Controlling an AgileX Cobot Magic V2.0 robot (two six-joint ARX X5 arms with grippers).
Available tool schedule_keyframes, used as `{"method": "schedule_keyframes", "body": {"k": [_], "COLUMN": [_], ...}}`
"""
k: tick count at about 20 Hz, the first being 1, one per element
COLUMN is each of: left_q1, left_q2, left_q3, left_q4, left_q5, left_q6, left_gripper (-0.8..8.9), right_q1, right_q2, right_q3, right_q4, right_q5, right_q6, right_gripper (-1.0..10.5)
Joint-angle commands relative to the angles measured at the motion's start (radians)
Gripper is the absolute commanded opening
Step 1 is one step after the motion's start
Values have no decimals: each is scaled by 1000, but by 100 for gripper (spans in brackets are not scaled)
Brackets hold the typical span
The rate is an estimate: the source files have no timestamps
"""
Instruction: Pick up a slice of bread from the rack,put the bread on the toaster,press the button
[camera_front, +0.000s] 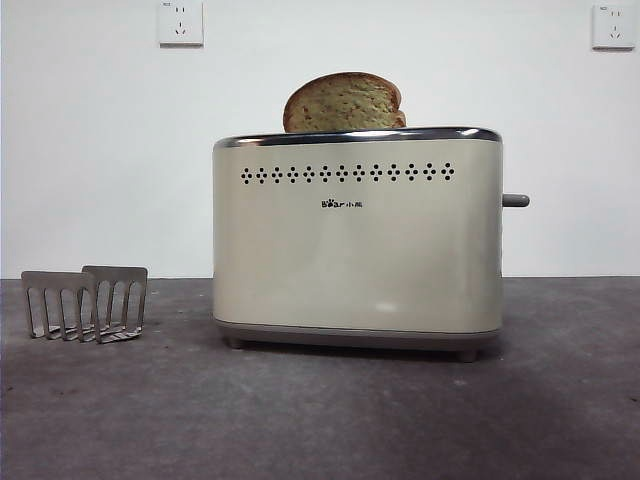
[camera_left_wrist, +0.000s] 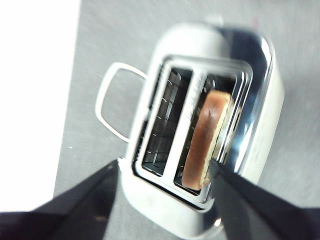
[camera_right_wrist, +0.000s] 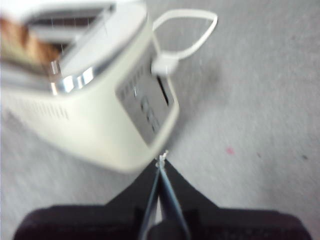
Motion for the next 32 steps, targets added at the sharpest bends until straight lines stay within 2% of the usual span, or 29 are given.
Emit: {"method": "schedule_keyframes", "body": {"k": [1,2,4,6,10,11,13,22,26,32], "left_q1": [-8,-10,-14,-14,-13,-13,-13,-13,-13,-13], "left_q2": [-53,-81,-133,-190,-272,-282,-299,-354,-375,-426], "left_q3": [-2,-2,-2,-2,-2,-2,-3,-5,-7,-63], "left_q4": [-38,-58,-88,-105,-149,-149,-149,-152,-153,-153], "left_q5": [8,8,8,8,8,7,9,35,96,105], "left_q6": [-87,-119,-232,-348,-527,-571,-635,-764,-785,-795], "left_gripper": [20,-9,-8,-8,-5,-5,-5,-5,-5,-5], "right_q1": [0,0,0,-1,-2,-2,-2,-28,-40,-40], "right_q2": [26,48,113,212,465,508,578,803,859,952], "right_q3": [19,34,82,149,284,308,351,480,494,496], "right_q4": [47,60,59,53,54,56,56,76,76,113], "right_q5": [-39,-58,-104,-208,-449,-468,-464,-453,-443,-433], "right_q6": [167,204,235,269,270,268,268,264,263,265], "right_gripper": [-3,-3,-7,-7,-7,-7,-7,-8,-8,-8]}}
